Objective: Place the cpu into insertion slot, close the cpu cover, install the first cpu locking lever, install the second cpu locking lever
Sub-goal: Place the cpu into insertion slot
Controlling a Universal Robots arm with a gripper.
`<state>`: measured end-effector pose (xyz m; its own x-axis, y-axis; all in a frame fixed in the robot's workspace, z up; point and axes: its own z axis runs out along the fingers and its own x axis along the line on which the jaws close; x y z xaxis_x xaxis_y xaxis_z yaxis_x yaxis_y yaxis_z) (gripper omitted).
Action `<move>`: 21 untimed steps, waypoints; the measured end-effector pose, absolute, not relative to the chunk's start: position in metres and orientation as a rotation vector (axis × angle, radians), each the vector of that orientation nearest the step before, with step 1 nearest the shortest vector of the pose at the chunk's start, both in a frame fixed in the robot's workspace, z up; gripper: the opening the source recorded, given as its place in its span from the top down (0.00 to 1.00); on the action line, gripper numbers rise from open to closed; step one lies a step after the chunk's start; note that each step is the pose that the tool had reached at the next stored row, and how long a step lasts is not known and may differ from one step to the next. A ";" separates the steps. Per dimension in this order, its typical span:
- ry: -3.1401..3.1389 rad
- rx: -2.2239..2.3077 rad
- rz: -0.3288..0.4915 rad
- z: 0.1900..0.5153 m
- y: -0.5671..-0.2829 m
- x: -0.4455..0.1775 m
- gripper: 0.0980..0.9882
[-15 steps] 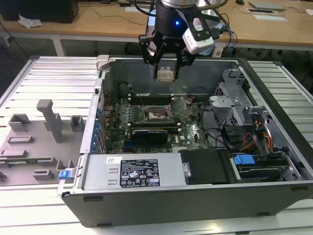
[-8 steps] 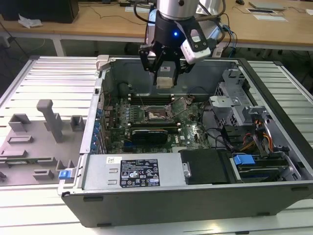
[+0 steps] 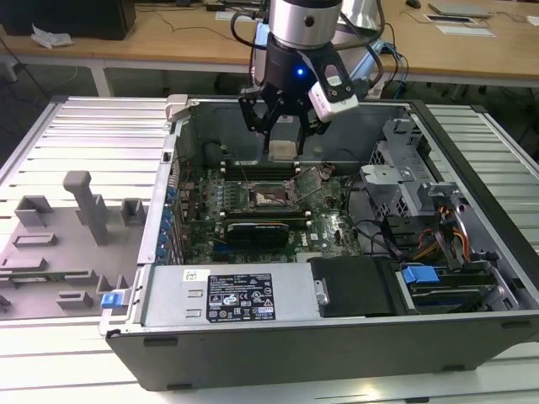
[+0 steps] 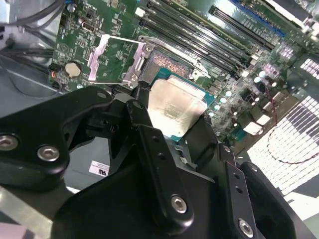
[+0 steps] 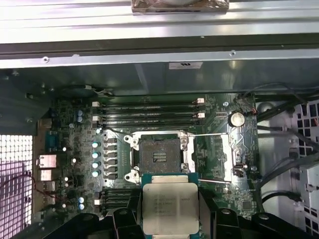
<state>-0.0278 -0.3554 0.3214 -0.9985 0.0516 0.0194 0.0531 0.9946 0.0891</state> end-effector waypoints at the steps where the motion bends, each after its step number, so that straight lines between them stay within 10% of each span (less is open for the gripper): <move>1: -3.120 -0.122 -0.141 0.321 -0.355 -0.028 0.50; 21: -3.053 -0.734 -0.143 0.313 -0.355 -0.028 0.50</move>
<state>-0.0281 -0.3555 0.3134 -0.8910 0.4535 0.0194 0.4533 0.8869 0.0891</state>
